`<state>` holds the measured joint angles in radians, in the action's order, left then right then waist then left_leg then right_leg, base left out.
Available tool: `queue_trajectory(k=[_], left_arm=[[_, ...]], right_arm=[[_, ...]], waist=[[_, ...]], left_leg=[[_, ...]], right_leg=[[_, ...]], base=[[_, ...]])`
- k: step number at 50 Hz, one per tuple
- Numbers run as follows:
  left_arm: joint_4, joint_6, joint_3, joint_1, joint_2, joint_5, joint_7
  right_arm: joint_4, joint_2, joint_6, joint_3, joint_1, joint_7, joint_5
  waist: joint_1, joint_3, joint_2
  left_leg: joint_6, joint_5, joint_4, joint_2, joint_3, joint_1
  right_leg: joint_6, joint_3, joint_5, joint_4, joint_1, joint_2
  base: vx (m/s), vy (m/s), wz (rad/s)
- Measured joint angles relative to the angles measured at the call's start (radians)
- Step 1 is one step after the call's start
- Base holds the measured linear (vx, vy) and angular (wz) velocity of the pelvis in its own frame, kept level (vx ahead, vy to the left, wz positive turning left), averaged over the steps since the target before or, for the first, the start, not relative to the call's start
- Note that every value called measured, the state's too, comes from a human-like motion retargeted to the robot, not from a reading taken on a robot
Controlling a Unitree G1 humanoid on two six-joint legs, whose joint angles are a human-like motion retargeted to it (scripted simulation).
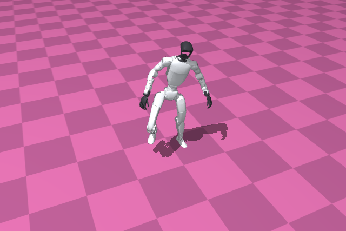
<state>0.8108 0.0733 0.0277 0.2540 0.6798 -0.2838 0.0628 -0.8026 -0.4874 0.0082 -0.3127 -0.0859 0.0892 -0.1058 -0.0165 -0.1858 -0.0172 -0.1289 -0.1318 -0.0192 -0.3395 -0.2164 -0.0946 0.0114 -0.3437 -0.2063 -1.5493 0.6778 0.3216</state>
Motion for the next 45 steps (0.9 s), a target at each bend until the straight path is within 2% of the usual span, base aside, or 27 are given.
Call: queue_trajectory(k=[5,8,12,16,20,23,25,27,29,30,32,34,35,37,39,41,43,45], left_arm=[[-0.082,0.008,0.039,-0.026,0.034,0.033,0.091],[-0.143,0.014,0.040,-0.028,0.063,0.060,0.100],[-0.180,0.019,0.037,-0.030,0.091,0.078,0.090],[-0.139,0.015,0.075,-0.025,0.062,0.087,0.097],[-0.046,0.007,0.130,-0.005,-0.008,0.106,0.128],[0.034,0.010,0.127,0.019,-0.048,0.123,0.144],[0.082,0.015,0.103,0.038,-0.064,0.131,0.143],[0.119,0.017,0.078,0.056,-0.074,0.139,0.132],[0.140,0.016,0.066,0.072,-0.084,0.155,0.122],[0.149,0.015,0.065,0.076,-0.089,0.165,0.118],[0.159,0.015,0.071,0.071,-0.102,0.162,0.123],[0.159,0.018,0.069,0.057,-0.126,0.127,0.145],[0.151,0.020,0.063,0.052,-0.143,0.106,0.160],[0.110,0.019,0.037,0.047,-0.161,0.060,0.189],[0.054,0.027,0.004,0.056,-0.160,0.008,0.207],[0.001,0.040,-0.022,0.072,-0.148,-0.043,0.213],[-0.045,0.048,-0.024,0.097,-0.142,-0.073,0.215],[-0.076,0.044,0.001,0.128,-0.147,-0.055,0.215]], right_arm=[[-0.041,-0.014,-0.002,0.035,-0.023,0.043,-0.103],[-0.064,-0.015,0.006,0.048,-0.030,0.045,-0.114],[-0.088,-0.008,0.014,0.058,-0.043,0.025,-0.091],[-0.117,0.000,0.018,0.071,-0.057,-0.006,-0.069],[-0.144,-0.003,0.028,0.081,-0.045,-0.022,-0.056],[-0.143,-0.019,0.037,0.081,-0.024,-0.022,-0.029],[-0.134,-0.034,0.044,0.079,-0.010,-0.020,-0.002],[-0.119,-0.050,0.051,0.076,0.001,-0.013,0.022],[-0.103,-0.065,0.052,0.072,0.009,0.007,0.029],[-0.095,-0.073,0.050,0.071,0.014,0.021,0.027],[-0.090,-0.075,0.044,0.073,0.014,0.075,0.022],[-0.101,-0.074,0.034,0.074,0.006,0.126,0.010],[-0.110,-0.076,0.030,0.073,-0.001,0.142,0.003],[-0.136,-0.076,0.035,0.063,-0.002,0.144,0.010],[-0.149,-0.079,0.039,0.036,-0.003,0.115,0.027],[-0.148,-0.091,0.040,0.010,0.001,0.081,0.043],[-0.136,-0.105,0.041,-0.001,0.011,0.053,0.051],[-0.116,-0.114,0.048,0.004,0.032,0.031,0.054]], waist=[[-0.072,-0.019,0.074],[-0.092,-0.030,0.104],[-0.095,-0.026,0.114],[-0.087,-0.003,0.108],[-0.072,0.012,0.094],[-0.057,0.016,0.067],[-0.046,0.023,0.035],[-0.028,0.034,-0.008],[0.002,0.048,-0.032],[0.021,0.054,-0.035],[0.067,0.062,-0.034],[0.109,0.054,-0.047],[0.126,0.044,-0.067],[0.152,0.013,-0.107],[0.177,-0.012,-0.123],[0.199,-0.030,-0.138],[0.223,-0.035,-0.152],[0.244,-0.028,-0.166]], left_leg=[[-0.076,0.079,0.094,-0.120,0.038,-0.042],[-0.092,0.076,0.050,-0.184,0.074,-0.015],[-0.104,0.064,0.012,-0.231,0.118,0.004],[-0.114,0.056,0.005,-0.243,0.149,0.004],[-0.121,0.048,-0.004,-0.227,0.160,-0.008],[-0.122,0.027,-0.031,-0.190,0.162,-0.013],[-0.119,0.012,-0.053,-0.153,0.161,-0.013],[-0.113,0.001,-0.082,-0.108,0.154,-0.005],[-0.105,0.001,-0.117,-0.089,0.142,0.013],[-0.102,0.005,-0.136,-0.090,0.135,0.025],[-0.118,0.057,-0.192,-0.109,0.146,0.075],[-0.133,0.149,-0.312,-0.083,0.195,0.170],[-0.133,0.201,-0.395,-0.036,0.225,0.231],[-0.133,0.220,-0.646,0.063,0.246,0.393],[-0.120,0.126,-0.960,0.068,0.183,0.569],[-0.069,0.019,-1.277,0.005,0.046,0.720],[-0.031,-0.040,-1.559,-0.057,-0.066,0.838],[-0.052,-0.063,-1.776,-0.052,-0.096,0.955]], right_leg=[[-0.035,0.044,-0.070,-0.347,0.135,0.114],[-0.043,0.080,-0.075,-0.384,0.143,0.140],[-0.067,0.114,-0.041,-0.293,0.081,0.178],[-0.051,0.123,-0.025,-0.045,-0.057,0.181],[0.002,0.140,0.064,0.351,-0.233,0.139],[0.075,0.200,0.175,0.737,-0.385,0.090],[0.144,0.294,0.275,1.013,-0.486,0.054],[0.190,0.390,0.353,1.217,-0.559,0.047],[0.169,0.367,0.317,1.292,-0.587,0.064],[0.145,0.315,0.263,1.302,-0.594,0.076],[0.148,0.218,0.159,1.327,-0.613,0.085],[0.178,0.198,0.122,1.346,-0.623,0.109],[0.193,0.206,0.118,1.342,-0.621,0.145],[0.191,0.213,0.114,1.287,-0.595,0.207],[0.168,0.197,0.106,1.259,-0.587,0.222],[0.153,0.173,0.108,1.282,-0.601,0.235],[0.150,0.164,0.121,1.317,-0.602,0.242],[0.148,0.179,0.133,1.331,-0.571,0.236]], base=[[0.06,-0.13,0.57],[0.06,-0.19,0.46],[0.08,-0.23,0.38],[0.10,-0.27,0.40],[0.10,-0.34,0.22],[0.11,-0.43,0.02],[0.11,-0.55,-0.09],[0.10,-0.64,-0.26],[0.07,-0.69,-0.47],[0.04,-0.72,-0.53],[0.02,-0.75,-0.39],[-0.02,-0.67,0.08],[-0.06,-0.55,0.51],[-0.09,-0.53,0.68],[-0.09,-0.56,0.60],[-0.08,-0.46,0.45],[-0.05,-0.35,0.13],[-0.03,-0.31,-0.15]])
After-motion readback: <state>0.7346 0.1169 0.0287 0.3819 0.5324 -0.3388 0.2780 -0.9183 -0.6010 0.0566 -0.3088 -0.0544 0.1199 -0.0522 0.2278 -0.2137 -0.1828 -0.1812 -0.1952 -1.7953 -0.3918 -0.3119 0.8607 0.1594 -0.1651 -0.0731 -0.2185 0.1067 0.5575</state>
